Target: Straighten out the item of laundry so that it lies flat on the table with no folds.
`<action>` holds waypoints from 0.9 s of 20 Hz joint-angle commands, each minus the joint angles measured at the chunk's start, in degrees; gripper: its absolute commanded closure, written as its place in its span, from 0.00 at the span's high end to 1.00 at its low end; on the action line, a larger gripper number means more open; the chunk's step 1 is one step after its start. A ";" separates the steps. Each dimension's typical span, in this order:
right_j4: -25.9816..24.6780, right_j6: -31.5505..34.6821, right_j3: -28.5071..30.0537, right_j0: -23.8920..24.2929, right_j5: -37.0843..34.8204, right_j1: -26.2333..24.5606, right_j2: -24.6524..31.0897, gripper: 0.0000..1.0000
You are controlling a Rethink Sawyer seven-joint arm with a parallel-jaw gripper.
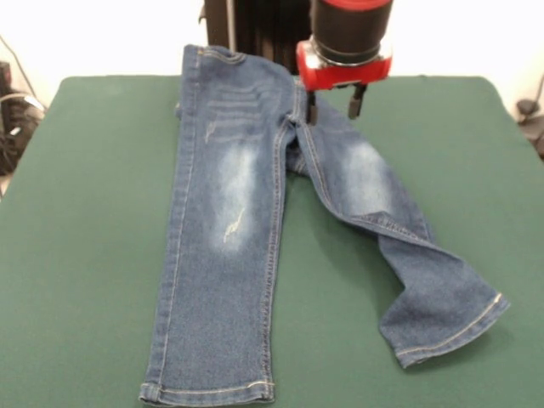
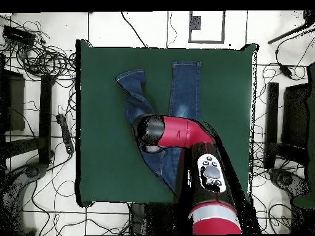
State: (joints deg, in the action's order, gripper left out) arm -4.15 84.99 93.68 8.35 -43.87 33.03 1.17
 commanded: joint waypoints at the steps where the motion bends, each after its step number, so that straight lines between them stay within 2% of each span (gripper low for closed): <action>1: 0.08 -0.18 3.28 5.10 1.45 0.86 6.39 1.00; 13: -0.49 2.55 -10.73 1.98 -3.18 -8.43 7.44 1.00; 18: 0.16 3.90 -13.89 0.25 -4.24 -10.19 7.05 1.00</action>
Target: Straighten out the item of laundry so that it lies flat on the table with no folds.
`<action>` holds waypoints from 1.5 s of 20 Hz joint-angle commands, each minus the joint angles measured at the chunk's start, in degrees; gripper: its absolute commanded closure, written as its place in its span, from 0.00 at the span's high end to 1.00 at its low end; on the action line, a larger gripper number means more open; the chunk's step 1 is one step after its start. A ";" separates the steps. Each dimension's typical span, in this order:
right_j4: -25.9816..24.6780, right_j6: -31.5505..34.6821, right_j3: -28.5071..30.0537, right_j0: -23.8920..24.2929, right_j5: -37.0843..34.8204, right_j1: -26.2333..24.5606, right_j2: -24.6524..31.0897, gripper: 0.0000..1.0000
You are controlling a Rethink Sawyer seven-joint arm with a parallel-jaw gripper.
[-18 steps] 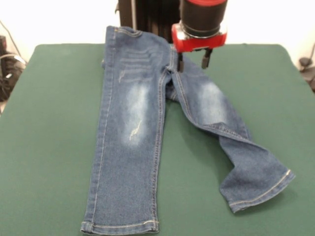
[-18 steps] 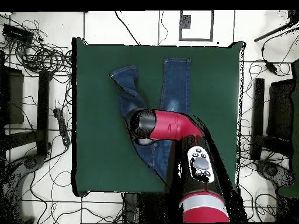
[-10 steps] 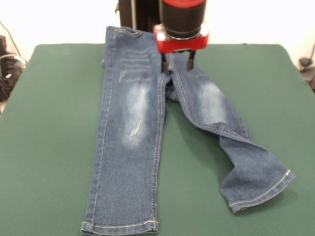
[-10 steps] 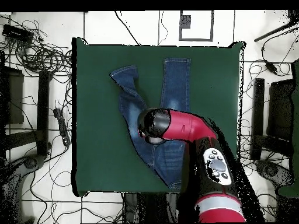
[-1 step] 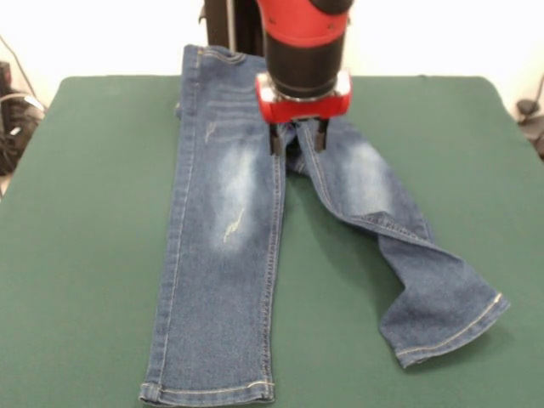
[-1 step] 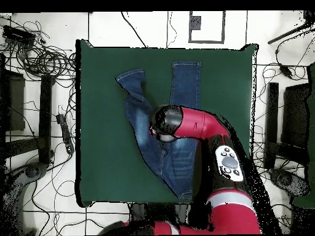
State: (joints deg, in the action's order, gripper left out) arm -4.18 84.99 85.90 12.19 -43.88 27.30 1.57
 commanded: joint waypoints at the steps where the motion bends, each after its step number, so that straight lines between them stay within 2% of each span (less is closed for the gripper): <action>1: 0.41 4.02 -6.47 -3.80 -4.59 -4.55 6.66 1.00; 11: 2.30 3.29 -11.37 -4.49 -7.16 -7.00 8.14 1.00; 17: 2.29 3.62 -13.36 -5.23 -5.63 -9.24 8.51 1.00; 30: 5.21 8.69 -17.81 -8.38 -5.98 -12.47 9.09 1.00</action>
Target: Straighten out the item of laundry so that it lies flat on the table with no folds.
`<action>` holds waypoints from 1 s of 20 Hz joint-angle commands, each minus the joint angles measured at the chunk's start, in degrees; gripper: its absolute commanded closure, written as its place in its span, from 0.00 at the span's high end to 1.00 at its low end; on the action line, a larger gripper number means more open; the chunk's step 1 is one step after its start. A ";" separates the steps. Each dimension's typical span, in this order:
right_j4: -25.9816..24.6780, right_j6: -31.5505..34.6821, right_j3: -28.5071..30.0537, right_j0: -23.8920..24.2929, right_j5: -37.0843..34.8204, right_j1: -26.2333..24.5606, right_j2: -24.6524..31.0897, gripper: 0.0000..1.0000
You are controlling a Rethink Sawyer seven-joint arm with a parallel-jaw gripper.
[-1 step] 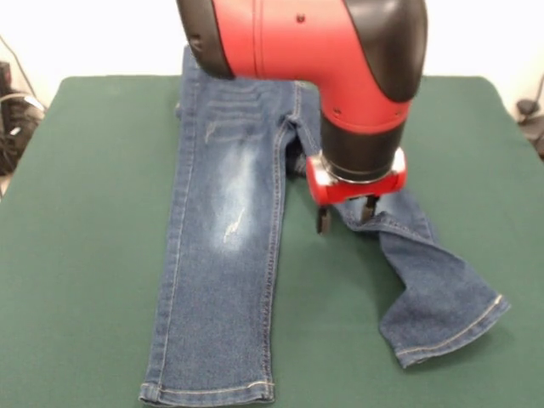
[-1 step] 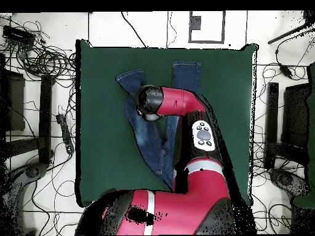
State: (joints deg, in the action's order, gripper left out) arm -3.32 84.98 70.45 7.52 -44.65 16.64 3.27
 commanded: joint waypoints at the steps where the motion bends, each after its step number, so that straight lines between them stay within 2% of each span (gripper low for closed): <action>1: 4.63 9.19 -2.71 -4.07 -5.34 -1.95 7.26 1.00; 9: 6.54 11.78 -4.45 -6.30 -4.81 -3.17 6.08 1.00; 14: 7.51 11.45 -3.21 -6.29 -4.22 -2.54 5.92 1.00; 20: 6.72 10.28 -4.84 -5.68 -1.89 -5.18 5.26 1.00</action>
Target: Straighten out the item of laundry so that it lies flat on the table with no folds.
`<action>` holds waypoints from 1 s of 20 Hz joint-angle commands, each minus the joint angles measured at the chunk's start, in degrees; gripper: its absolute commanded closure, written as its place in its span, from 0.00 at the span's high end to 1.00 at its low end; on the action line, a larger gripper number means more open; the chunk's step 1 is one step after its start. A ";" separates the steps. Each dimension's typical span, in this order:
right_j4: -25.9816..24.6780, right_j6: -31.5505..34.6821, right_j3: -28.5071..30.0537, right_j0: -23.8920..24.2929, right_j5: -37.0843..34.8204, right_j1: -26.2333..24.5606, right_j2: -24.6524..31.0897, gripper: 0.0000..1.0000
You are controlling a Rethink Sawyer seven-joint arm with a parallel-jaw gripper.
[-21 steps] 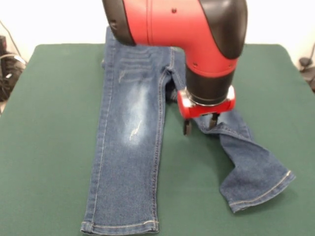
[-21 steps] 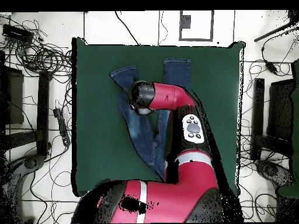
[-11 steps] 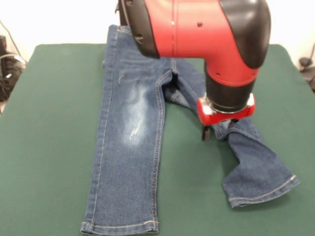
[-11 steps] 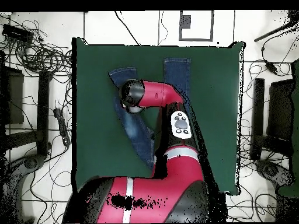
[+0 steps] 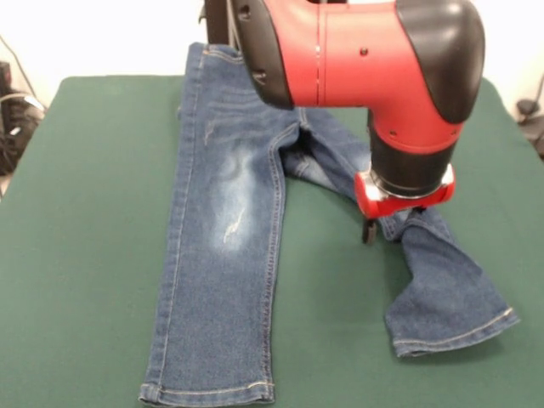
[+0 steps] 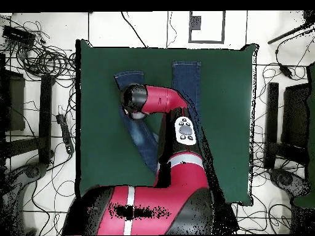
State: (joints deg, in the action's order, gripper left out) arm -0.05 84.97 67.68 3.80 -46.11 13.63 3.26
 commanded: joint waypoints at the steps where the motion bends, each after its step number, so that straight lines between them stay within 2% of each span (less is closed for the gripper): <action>1: 3.20 9.97 -2.14 -1.67 0.39 -2.61 5.23 1.00; 6: 2.51 9.36 -3.00 -0.85 3.19 -4.90 5.17 1.00; 8: 2.30 10.21 -6.01 -1.61 2.08 -6.64 4.21 1.00; 15: 1.74 12.08 -2.99 -1.89 4.76 -5.71 3.41 1.00; 16: 1.49 12.22 -2.77 -2.00 5.11 -5.61 3.12 0.00; 20: 1.23 12.38 -2.26 -2.11 5.29 -5.47 2.70 0.00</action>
State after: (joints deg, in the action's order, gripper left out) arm 0.03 84.99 65.05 3.83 -47.84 12.37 3.16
